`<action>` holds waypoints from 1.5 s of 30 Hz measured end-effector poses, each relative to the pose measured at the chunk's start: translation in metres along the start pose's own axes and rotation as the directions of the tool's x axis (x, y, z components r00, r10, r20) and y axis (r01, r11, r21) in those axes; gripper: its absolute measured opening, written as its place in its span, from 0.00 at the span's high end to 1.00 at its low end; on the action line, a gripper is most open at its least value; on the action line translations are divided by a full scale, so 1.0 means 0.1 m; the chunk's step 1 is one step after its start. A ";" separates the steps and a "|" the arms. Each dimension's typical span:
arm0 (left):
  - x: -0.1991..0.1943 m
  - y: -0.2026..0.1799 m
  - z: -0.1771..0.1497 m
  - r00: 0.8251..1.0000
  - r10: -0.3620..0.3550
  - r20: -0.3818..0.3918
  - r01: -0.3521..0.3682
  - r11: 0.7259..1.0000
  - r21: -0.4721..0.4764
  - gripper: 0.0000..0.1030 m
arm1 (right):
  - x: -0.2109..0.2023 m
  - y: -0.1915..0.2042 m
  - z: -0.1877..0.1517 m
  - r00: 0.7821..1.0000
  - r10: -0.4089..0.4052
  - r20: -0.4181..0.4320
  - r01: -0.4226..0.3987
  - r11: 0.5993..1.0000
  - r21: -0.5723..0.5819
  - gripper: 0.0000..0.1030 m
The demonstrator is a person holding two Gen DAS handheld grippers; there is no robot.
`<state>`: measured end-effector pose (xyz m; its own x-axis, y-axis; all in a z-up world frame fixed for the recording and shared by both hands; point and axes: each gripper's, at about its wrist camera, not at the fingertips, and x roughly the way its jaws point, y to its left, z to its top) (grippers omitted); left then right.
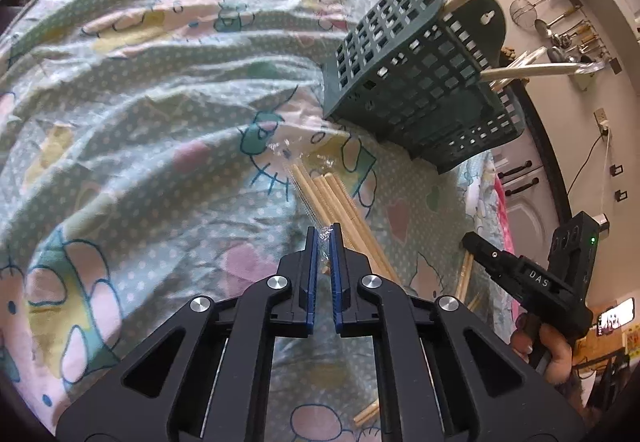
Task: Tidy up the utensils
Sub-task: 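Close the left tool on a wooden chopstick while the right tool grasps another, then lift the chopsticks with the left tool while the right tool carries its chopstick above the caddy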
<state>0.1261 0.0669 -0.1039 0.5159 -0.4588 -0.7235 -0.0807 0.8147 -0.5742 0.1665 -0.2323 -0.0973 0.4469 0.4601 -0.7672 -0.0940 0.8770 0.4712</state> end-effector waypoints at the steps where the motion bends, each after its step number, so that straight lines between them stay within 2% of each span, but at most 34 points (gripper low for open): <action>1: -0.03 0.00 0.01 1.000 -0.001 0.008 0.001 1.000 0.004 0.98 | -0.03 0.04 0.01 1.000 0.010 0.010 -0.010 1.000 -0.012 0.89; 10: -0.47 -0.17 0.13 0.990 -0.032 0.139 0.025 0.998 0.051 0.98 | -0.33 0.51 0.05 0.994 0.080 0.077 -0.066 0.984 -0.164 0.93; 17: -0.72 -0.46 0.22 0.975 -0.104 0.195 0.081 0.989 0.123 0.98 | -0.53 0.80 0.07 0.985 0.124 0.119 -0.091 0.964 -0.248 0.95; 26: -0.82 -1.06 0.30 0.958 -0.214 0.189 0.162 0.953 0.256 0.99 | -0.87 1.02 0.18 0.967 0.150 0.208 -0.076 0.942 -0.326 0.95; 39: -0.85 -1.60 0.38 0.939 -0.298 0.172 0.220 0.904 0.366 0.99 | -1.21 1.06 0.27 0.939 0.154 0.307 -0.035 0.932 -0.361 0.95; 45: -0.98 -1.82 0.49 0.923 -0.334 0.192 0.234 0.882 0.409 0.99 | -1.38 1.08 0.34 0.921 0.165 0.354 -0.022 0.927 -0.374 0.95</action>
<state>0.1320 -0.0196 0.0899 0.6664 -0.6276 -0.4025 0.3982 0.7560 -0.5195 0.1248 -0.2052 0.0740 0.7107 0.5193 -0.4745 -0.4300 0.8546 0.2912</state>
